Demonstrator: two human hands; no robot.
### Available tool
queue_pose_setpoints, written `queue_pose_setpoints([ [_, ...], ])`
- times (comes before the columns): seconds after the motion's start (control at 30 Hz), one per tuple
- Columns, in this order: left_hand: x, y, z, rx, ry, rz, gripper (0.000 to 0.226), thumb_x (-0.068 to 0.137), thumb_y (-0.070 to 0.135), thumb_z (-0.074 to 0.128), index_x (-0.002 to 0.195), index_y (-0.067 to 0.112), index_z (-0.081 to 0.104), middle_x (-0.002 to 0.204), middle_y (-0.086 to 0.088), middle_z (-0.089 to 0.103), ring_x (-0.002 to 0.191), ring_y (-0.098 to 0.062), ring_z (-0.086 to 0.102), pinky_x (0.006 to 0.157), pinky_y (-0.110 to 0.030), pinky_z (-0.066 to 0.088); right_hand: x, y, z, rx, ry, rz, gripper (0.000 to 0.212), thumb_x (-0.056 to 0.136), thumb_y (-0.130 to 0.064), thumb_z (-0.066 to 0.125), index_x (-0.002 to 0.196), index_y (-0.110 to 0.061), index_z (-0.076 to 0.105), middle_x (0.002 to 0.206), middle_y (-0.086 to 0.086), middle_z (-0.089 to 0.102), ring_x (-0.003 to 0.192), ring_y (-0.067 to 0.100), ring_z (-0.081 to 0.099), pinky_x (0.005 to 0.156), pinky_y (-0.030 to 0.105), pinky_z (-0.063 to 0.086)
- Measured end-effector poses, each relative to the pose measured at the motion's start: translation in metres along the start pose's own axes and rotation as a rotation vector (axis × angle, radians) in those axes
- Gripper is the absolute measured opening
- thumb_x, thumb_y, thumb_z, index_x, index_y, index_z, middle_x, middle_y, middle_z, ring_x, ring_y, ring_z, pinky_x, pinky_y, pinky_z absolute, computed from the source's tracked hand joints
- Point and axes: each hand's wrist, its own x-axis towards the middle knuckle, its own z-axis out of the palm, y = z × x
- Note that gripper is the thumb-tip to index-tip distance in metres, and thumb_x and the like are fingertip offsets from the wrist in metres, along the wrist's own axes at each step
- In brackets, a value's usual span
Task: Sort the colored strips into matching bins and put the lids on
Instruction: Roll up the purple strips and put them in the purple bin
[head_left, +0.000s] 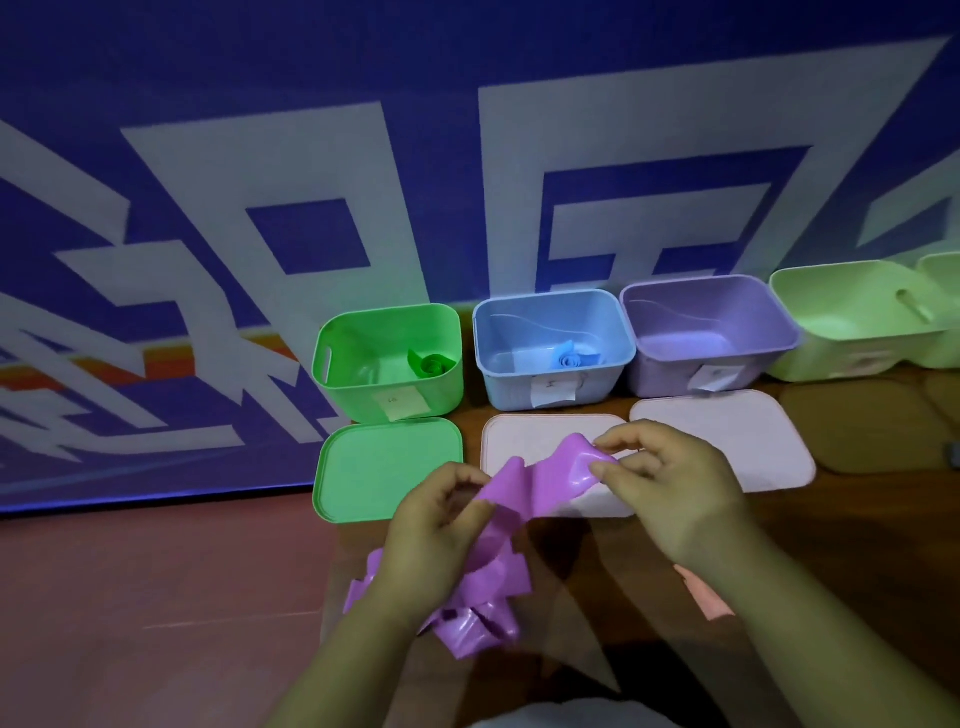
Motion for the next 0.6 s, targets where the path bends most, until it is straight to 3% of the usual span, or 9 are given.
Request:
queue_pose_setpoints([
  [0.07,-0.002,0.005,0.007,-0.037,-0.037,-0.045,0.016,0.087,0.005,0.071,0.095,0.019,0.068,0.083,0.007,0.070,0.075,-0.008,0.063,0.066,-0.017,0.049,-0.003,-0.002,-0.013,0.036,-0.020,-0.014,0.016,0.083,-0.018,0.077,0.083,-0.032,0.070,0.068,-0.009,0.073,0.062,0.004,0.062,0.058,0.013,0.046],
  [0.17,-0.004,0.011,0.023,-0.103,-0.106,-0.087,0.030,0.081,0.002,0.077,0.104,0.017,0.065,0.098,-0.011,0.070,0.088,-0.024,0.068,0.074,-0.030,0.057,-0.005,-0.007,-0.032,0.100,-0.038,-0.050,0.020,0.080,-0.011,0.078,0.083,-0.029,0.072,0.078,-0.009,0.075,0.070,0.017,0.069,0.069,0.028,0.053],
  [0.27,-0.008,0.021,0.040,-0.066,-0.158,-0.026,0.034,0.083,0.000,0.074,0.110,0.017,0.065,0.100,-0.009,0.072,0.093,-0.028,0.069,0.087,-0.041,0.058,-0.006,-0.011,-0.049,0.141,-0.074,-0.089,0.024,0.078,-0.005,0.079,0.083,-0.027,0.072,0.087,-0.007,0.075,0.071,0.016,0.073,0.075,0.030,0.054],
  [0.37,-0.008,0.033,0.054,-0.049,-0.231,0.000,0.041,0.085,0.006,0.075,0.117,0.029,0.066,0.103,-0.011,0.068,0.080,-0.030,0.068,0.083,-0.049,0.057,-0.003,-0.013,-0.067,0.130,-0.097,-0.101,0.022,0.077,-0.008,0.080,0.085,-0.026,0.071,0.086,-0.005,0.075,0.065,0.010,0.071,0.068,0.022,0.050],
  [0.5,-0.007,0.048,0.068,-0.092,-0.332,-0.016,0.042,0.080,0.022,0.081,0.120,0.024,0.068,0.113,-0.013,0.064,0.076,-0.032,0.060,0.082,-0.065,0.050,0.002,-0.012,-0.090,0.093,-0.081,-0.106,0.019,0.074,-0.018,0.084,0.088,-0.025,0.072,0.082,-0.003,0.074,0.071,0.018,0.073,0.074,0.031,0.057],
  [0.6,-0.008,0.062,0.074,-0.125,-0.360,-0.023,0.030,0.086,0.018,0.076,0.115,0.015,0.071,0.110,-0.017,0.069,0.081,-0.041,0.066,0.086,-0.059,0.052,0.004,-0.010,-0.102,0.092,-0.081,-0.123,0.016,0.075,-0.017,0.083,0.086,-0.022,0.072,0.075,-0.001,0.074,0.064,0.015,0.071,0.070,0.029,0.056],
])
